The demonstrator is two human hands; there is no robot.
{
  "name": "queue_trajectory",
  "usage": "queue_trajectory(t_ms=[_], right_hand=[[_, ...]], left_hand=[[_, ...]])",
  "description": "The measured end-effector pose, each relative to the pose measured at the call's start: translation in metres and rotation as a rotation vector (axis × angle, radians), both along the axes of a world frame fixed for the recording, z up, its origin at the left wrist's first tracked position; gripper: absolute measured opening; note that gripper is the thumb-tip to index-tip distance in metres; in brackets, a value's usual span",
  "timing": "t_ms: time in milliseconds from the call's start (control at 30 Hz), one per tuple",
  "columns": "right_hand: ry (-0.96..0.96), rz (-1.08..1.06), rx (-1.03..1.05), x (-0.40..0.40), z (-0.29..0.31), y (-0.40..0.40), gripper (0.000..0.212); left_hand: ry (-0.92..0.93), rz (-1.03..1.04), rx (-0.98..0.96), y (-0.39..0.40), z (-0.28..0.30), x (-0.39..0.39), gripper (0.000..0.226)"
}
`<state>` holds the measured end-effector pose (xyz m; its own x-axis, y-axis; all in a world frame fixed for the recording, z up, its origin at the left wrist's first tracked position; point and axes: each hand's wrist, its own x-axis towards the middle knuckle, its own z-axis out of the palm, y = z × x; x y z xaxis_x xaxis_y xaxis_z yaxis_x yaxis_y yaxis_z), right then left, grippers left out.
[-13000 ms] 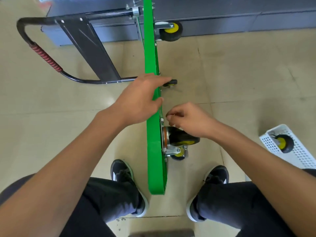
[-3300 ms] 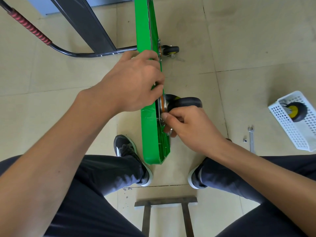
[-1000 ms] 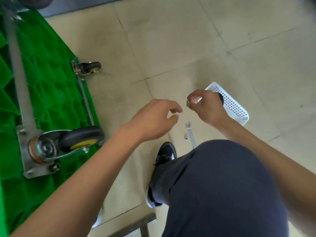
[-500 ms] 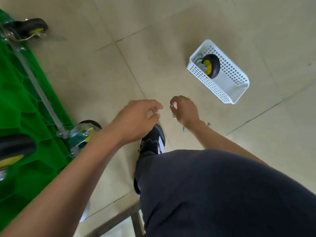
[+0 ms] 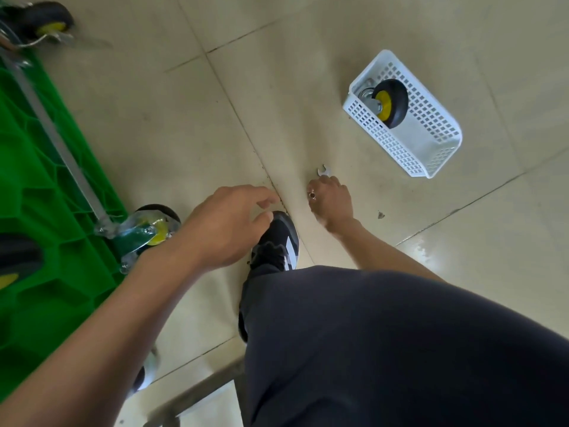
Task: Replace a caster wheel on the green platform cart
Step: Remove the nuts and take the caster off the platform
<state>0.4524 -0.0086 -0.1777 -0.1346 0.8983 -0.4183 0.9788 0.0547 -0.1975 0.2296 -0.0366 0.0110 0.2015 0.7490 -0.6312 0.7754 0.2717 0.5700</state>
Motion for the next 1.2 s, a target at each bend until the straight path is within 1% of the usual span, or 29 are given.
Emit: queue_trajectory(t_ms=[133, 333, 433, 500, 533, 567, 600, 633, 733, 833, 933, 1033, 1200], right_hand=[[0.016, -0.003, -0.012, 0.004, 0.023, 0.008, 0.017], [0.090, -0.073, 0.026, -0.002, 0.087, 0.041, 0.024], [0.185, -0.057, 0.043, -0.014, 0.133, 0.060, 0.022], [0.249, -0.005, 0.058, -0.028, 0.172, 0.079, 0.019], [0.268, -0.002, 0.045, -0.023, 0.190, 0.085, 0.019], [0.336, 0.055, 0.044, -0.051, 0.217, 0.090, 0.017], [0.361, 0.097, 0.019, -0.066, 0.242, 0.094, 0.016], [0.367, 0.101, 0.009, -0.064, 0.259, 0.100, 0.014], [0.419, 0.229, 0.045, -0.101, 0.318, 0.101, 0.008], [0.475, 0.299, 0.098, -0.139, 0.366, 0.092, 0.010], [0.517, 0.350, 0.081, -0.168, 0.394, 0.075, 0.012], [0.527, 0.424, 0.064, -0.198, 0.414, 0.057, 0.012], [0.562, 0.517, 0.019, -0.254, 0.427, 0.024, 0.012]], left_hand=[[-0.004, -0.001, 0.017, -0.004, 0.009, -0.001, 0.031], [0.022, -0.050, 0.127, -0.008, 0.043, -0.010, 0.034], [0.025, -0.069, 0.222, -0.011, 0.075, -0.020, 0.034], [0.044, -0.088, 0.277, -0.011, 0.103, -0.031, 0.034], [0.051, -0.111, 0.301, -0.010, 0.109, -0.027, 0.034], [0.099, -0.088, 0.344, -0.020, 0.133, -0.052, 0.034], [0.127, -0.080, 0.385, -0.027, 0.152, -0.067, 0.035], [0.113, -0.093, 0.426, -0.025, 0.159, -0.069, 0.036], [0.211, -0.115, 0.514, -0.046, 0.204, -0.115, 0.038], [0.311, -0.098, 0.569, -0.063, 0.231, -0.157, 0.037], [0.402, -0.077, 0.574, -0.078, 0.243, -0.187, 0.035], [0.446, -0.074, 0.602, -0.091, 0.249, -0.210, 0.032], [0.547, -0.146, 0.653, -0.102, 0.251, -0.233, 0.035]])
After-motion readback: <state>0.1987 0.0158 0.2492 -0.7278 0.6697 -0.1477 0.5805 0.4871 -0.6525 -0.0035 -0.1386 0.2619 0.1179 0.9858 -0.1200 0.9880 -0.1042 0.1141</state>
